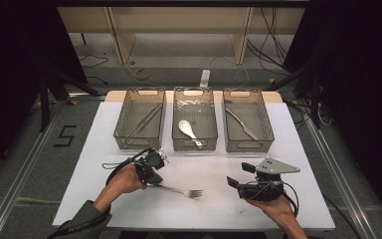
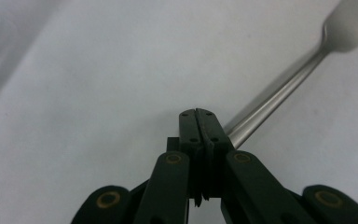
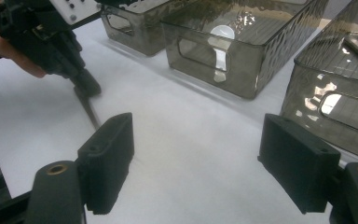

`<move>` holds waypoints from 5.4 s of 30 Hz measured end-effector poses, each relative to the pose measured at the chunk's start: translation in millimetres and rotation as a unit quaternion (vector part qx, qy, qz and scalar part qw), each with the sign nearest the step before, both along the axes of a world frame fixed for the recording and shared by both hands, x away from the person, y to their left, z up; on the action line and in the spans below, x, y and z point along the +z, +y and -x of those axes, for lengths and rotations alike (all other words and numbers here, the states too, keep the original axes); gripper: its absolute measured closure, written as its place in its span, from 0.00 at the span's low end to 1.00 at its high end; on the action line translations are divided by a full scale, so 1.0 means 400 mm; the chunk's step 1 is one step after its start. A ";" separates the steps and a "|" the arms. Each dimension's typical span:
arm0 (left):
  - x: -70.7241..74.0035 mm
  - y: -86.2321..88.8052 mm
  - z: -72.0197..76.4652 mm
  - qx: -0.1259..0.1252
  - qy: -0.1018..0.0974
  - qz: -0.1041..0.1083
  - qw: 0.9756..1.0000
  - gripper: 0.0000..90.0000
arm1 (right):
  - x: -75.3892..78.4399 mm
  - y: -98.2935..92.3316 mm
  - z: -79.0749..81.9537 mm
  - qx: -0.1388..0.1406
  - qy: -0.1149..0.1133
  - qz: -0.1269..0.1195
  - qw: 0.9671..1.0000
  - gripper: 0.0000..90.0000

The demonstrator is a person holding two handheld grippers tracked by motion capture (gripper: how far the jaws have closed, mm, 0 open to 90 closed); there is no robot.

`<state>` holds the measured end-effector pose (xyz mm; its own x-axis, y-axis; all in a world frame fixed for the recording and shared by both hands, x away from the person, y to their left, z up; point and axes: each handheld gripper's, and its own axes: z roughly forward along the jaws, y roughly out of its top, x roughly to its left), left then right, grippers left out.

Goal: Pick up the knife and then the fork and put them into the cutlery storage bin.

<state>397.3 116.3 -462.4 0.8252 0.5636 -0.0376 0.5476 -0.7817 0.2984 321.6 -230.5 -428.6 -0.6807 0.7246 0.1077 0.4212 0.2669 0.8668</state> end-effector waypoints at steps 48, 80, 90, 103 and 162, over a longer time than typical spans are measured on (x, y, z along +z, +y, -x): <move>0.004 -0.038 0.105 -0.058 0.020 -0.022 0.998 0.75 | 0.001 0.007 0.001 0.006 0.001 0.012 1.000 0.30; 0.002 -0.033 0.093 -0.071 0.019 0.003 0.997 0.90 | -0.001 0.011 0.000 0.010 0.003 0.015 1.000 0.30; 0.033 -0.019 0.083 -0.060 0.017 0.027 0.998 0.90 | -0.001 0.040 0.007 0.034 -0.001 0.016 0.999 0.30; 0.069 -0.071 0.101 -0.099 0.024 0.031 0.994 0.90 | -0.002 0.161 0.033 0.127 -0.030 0.064 0.989 0.30; 0.139 -0.142 0.091 -0.129 0.035 0.057 0.989 0.59 | -0.090 0.288 0.060 0.256 -0.177 0.369 0.876 0.98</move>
<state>360.7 59.5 -406.7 0.9341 0.3232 -0.1517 0.3568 -0.8613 0.3617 297.7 -115.4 -464.6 -0.8332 0.0978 -0.5443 -0.1777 0.8847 0.4310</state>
